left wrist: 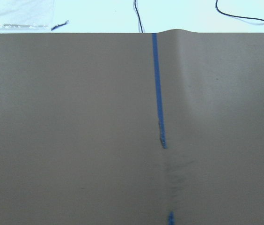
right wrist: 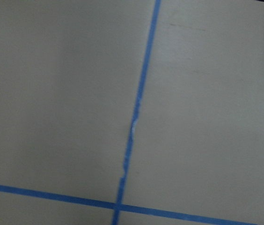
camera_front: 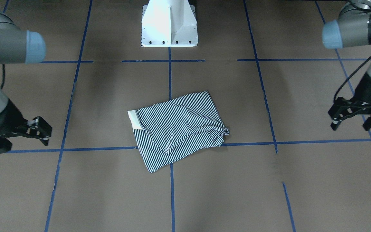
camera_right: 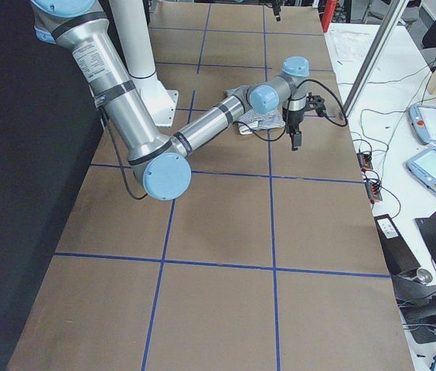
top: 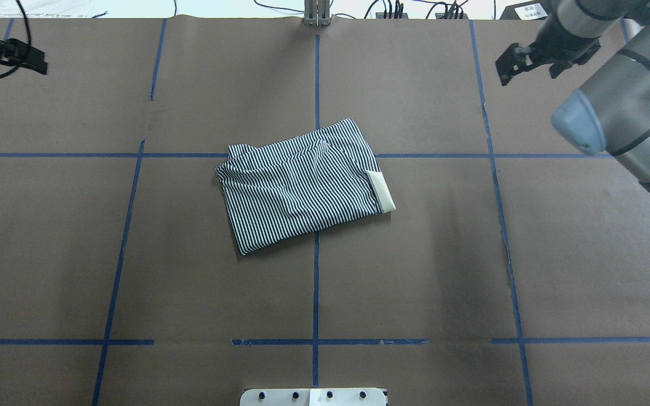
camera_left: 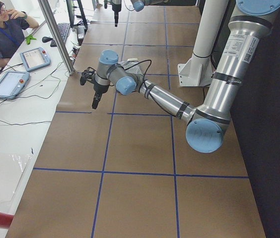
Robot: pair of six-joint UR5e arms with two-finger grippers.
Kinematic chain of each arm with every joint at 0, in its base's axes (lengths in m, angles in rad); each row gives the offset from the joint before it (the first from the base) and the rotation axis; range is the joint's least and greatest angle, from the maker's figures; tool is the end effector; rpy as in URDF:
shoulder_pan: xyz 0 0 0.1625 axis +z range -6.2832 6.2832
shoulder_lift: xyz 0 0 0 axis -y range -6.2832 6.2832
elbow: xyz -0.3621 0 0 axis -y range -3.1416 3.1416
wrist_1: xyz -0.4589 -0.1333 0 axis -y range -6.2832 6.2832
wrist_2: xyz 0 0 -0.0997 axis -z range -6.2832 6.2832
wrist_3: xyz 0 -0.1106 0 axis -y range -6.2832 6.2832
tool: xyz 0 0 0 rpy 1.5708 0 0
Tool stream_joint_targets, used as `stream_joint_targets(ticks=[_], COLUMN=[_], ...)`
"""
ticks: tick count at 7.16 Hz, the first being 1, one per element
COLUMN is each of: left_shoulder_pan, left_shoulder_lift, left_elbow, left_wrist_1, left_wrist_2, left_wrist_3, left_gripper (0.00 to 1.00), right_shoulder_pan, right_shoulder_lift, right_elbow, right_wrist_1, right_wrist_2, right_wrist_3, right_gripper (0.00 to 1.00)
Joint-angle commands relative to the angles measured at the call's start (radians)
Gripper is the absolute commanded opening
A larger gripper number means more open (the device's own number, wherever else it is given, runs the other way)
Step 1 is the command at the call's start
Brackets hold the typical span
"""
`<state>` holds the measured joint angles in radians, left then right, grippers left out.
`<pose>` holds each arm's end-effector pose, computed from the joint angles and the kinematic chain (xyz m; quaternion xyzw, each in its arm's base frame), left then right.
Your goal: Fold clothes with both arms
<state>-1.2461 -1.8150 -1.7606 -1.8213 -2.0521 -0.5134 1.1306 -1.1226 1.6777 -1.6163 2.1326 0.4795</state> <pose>0.1274 -0.6357 0.3338 0.2064 0.3377 -0.0066 0.9183 -0.2223 -0.6465 0.2801 0.0980 -0.3479 -0.0516 0.9310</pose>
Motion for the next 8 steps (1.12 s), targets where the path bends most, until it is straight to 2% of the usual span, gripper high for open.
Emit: stream_joint_targets(ticks=[1, 2, 3, 4, 5, 6, 7, 8], left_shoulder_pan=[-0.229, -0.293, -0.344, -0.376, -0.369, -0.369, -0.369, -0.372], left_shoulder_lift=[0.095, 0.105, 0.106, 0.112, 0.205, 0.216, 0.204, 0.218], left_elbow=[0.042, 0.093, 0.157, 0.205, 0.228, 0.293, 0.347, 0.328], left_wrist_1=[0.058, 0.079, 0.076, 0.080, 0.018, -0.135, -0.200, -0.144], left_wrist_2=[-0.081, -0.109, -0.123, -0.179, -0.241, -0.240, -0.229, -0.221], left_wrist_3=[0.462, 0.627, 0.791, 0.866, 0.848, 0.836, 0.823, 0.752], left_gripper=[1.00, 1.00, 1.00, 1.00, 1.00, 1.00, 1.00, 1.00], right_shoulder_pan=[0.206, 0.288, 0.355, 0.403, 0.411, 0.407, 0.406, 0.408], right_shoulder_lift=[-0.203, -0.303, -0.395, -0.457, -0.473, -0.473, -0.426, -0.407], right_elbow=[0.013, 0.008, 0.010, 0.011, 0.004, 0.000, -0.063, -0.114], right_wrist_1=[-0.019, -0.033, -0.034, -0.031, -0.024, -0.021, -0.017, -0.020], right_wrist_2=[0.164, 0.241, 0.275, 0.277, 0.261, 0.221, 0.217, 0.224], right_wrist_3=[-0.373, -0.501, -0.659, -0.771, -0.779, -0.769, -0.756, -0.713], right_gripper=[1.00, 1.00, 1.00, 1.00, 1.00, 1.00, 1.00, 1.00])
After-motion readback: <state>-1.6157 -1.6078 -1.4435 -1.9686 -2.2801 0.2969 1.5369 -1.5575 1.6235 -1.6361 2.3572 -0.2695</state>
